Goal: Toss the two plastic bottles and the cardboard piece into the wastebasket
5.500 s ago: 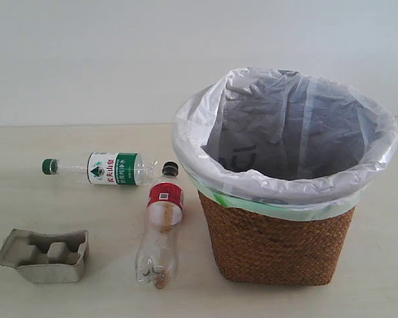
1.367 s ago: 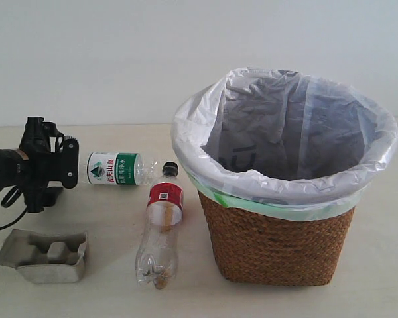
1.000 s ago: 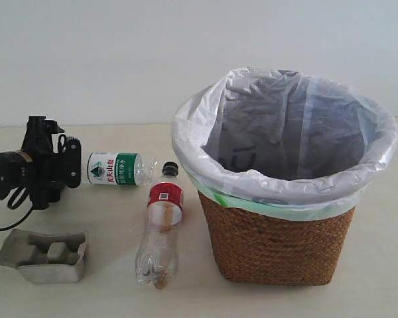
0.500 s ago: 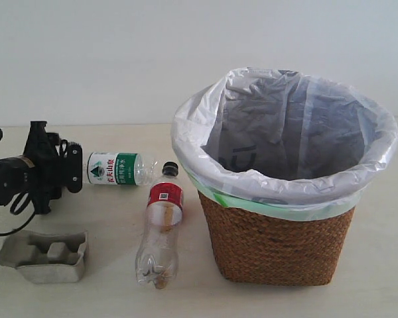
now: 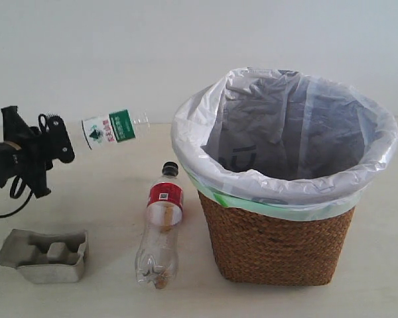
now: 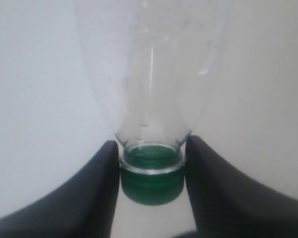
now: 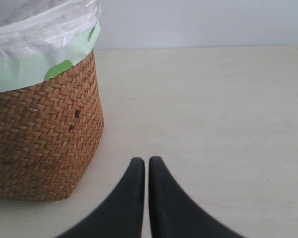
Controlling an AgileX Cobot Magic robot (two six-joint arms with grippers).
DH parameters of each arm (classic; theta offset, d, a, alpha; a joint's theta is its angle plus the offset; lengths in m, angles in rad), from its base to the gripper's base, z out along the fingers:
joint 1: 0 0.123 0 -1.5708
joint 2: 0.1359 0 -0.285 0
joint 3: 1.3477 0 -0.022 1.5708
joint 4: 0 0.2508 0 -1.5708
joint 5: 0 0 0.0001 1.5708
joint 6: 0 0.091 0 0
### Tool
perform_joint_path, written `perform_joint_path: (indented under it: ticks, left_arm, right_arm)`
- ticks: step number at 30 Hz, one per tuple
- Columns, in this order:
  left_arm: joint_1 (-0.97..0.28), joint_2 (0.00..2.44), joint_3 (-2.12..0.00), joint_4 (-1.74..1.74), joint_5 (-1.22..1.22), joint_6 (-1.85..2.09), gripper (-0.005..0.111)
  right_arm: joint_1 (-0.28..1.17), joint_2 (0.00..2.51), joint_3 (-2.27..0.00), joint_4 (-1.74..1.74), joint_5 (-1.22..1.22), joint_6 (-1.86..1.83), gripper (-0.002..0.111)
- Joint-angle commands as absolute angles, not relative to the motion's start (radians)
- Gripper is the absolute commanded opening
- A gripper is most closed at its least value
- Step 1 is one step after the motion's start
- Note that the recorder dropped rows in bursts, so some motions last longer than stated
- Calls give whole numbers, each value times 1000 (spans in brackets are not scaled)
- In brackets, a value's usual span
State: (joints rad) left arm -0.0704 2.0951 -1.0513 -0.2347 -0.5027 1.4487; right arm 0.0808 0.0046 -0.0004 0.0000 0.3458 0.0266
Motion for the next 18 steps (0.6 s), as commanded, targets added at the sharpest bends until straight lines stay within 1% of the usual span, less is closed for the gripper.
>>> perform_joint_path:
  ticks: [1, 5, 10, 14, 18]
  left_arm:
    - [-70, 1976, -1048, -245, -438, 1261, 4]
    - [-70, 1834, -1048, -254, -274, 1183, 4]
    - [-68, 1638, -1048, -256, -100, 989, 4]
    - [-68, 1467, -1048, -256, 70, 977, 4]
    - [-66, 1379, -1081, -243, 255, 1010, 4]
  right_arm:
    - [75, 0, 0, -6, 339, 22, 0]
    - [75, 0, 0, -6, 339, 22, 0]
    - [75, 0, 0, -6, 339, 22, 0]
    - [75, 0, 0, -6, 339, 22, 0]
    - [75, 0, 0, -6, 339, 22, 0]
